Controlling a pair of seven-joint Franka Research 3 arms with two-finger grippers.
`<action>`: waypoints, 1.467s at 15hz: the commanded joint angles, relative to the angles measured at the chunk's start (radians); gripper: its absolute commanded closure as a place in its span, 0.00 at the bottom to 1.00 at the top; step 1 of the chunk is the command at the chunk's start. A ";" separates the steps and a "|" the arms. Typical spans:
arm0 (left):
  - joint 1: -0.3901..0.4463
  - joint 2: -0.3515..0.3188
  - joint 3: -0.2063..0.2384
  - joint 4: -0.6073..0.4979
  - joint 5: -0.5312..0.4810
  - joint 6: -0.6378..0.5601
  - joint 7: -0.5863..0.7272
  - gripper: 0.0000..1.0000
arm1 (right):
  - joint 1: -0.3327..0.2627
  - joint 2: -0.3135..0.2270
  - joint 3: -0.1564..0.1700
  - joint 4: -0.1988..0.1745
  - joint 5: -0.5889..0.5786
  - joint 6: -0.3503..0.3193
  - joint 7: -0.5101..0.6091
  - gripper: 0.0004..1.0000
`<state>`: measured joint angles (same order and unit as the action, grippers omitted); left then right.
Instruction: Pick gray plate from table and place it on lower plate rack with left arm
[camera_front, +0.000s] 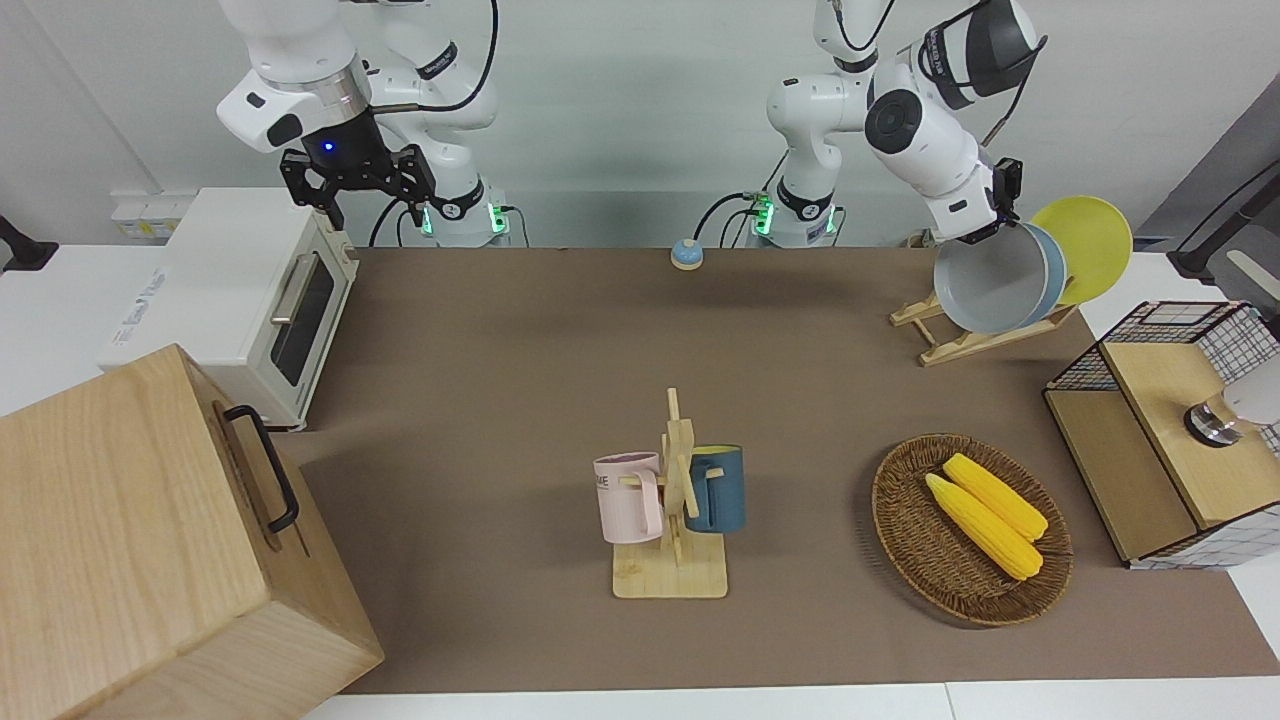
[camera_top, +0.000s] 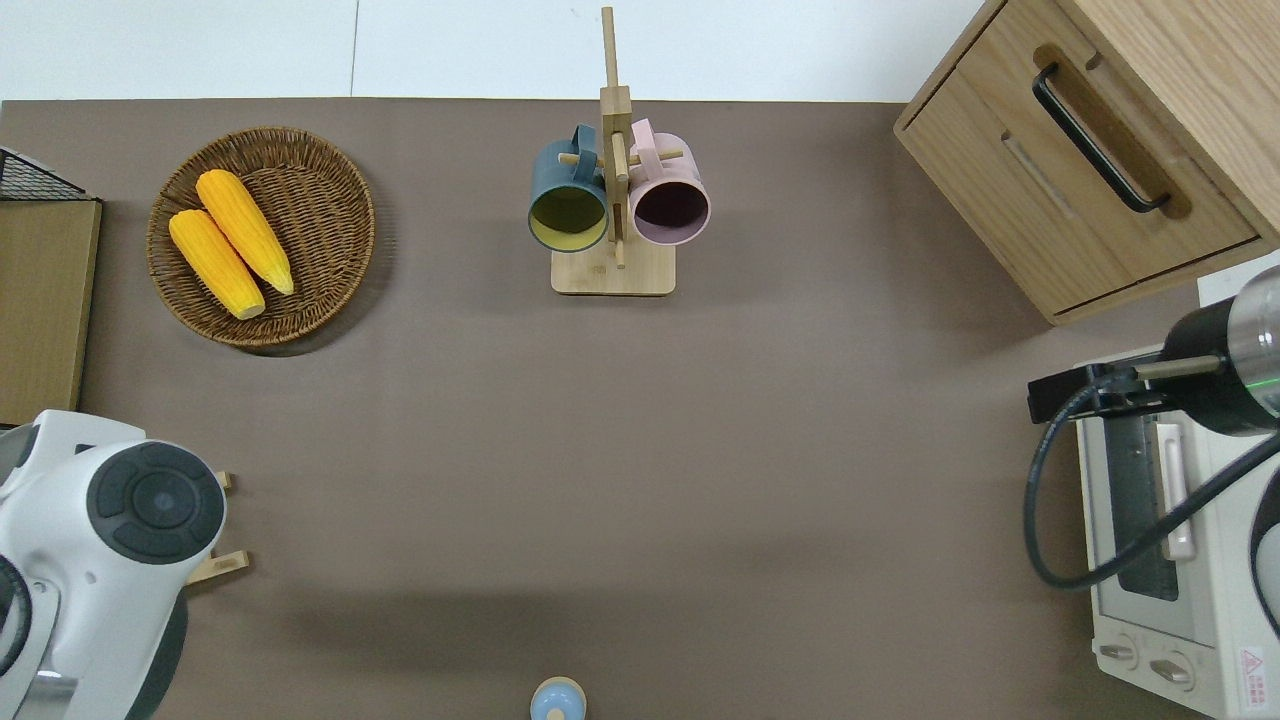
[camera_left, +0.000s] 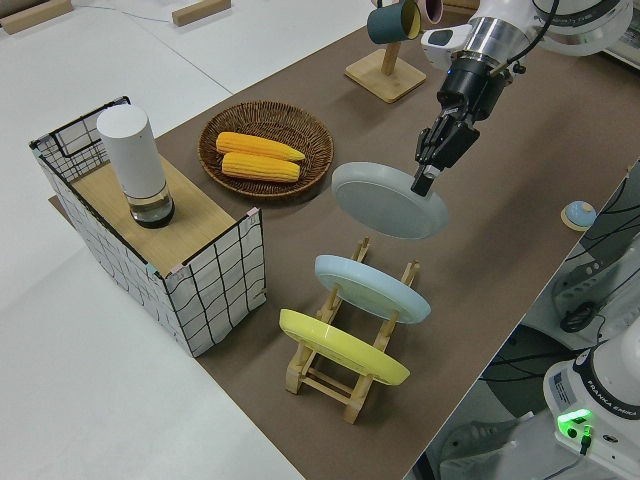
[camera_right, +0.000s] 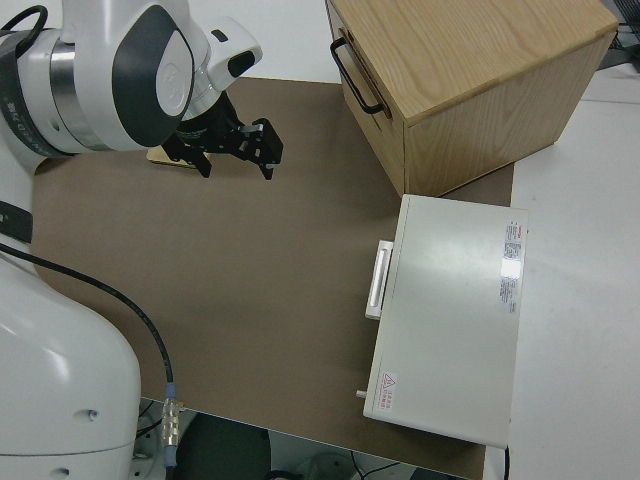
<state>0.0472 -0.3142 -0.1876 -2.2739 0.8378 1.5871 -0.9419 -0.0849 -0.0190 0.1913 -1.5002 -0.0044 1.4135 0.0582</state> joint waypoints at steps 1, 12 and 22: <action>-0.021 -0.034 -0.001 -0.064 0.038 0.017 -0.044 1.00 | -0.007 -0.002 0.007 0.006 0.007 -0.014 0.000 0.01; -0.043 -0.033 -0.001 -0.157 0.058 0.062 -0.161 1.00 | -0.007 -0.002 0.007 0.006 0.007 -0.013 -0.001 0.01; -0.072 -0.025 -0.001 -0.196 0.060 0.064 -0.233 1.00 | -0.007 -0.002 0.007 0.006 0.007 -0.014 0.000 0.01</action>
<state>-0.0087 -0.3150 -0.1941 -2.4275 0.8713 1.6346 -1.1393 -0.0849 -0.0190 0.1913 -1.5002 -0.0044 1.4135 0.0582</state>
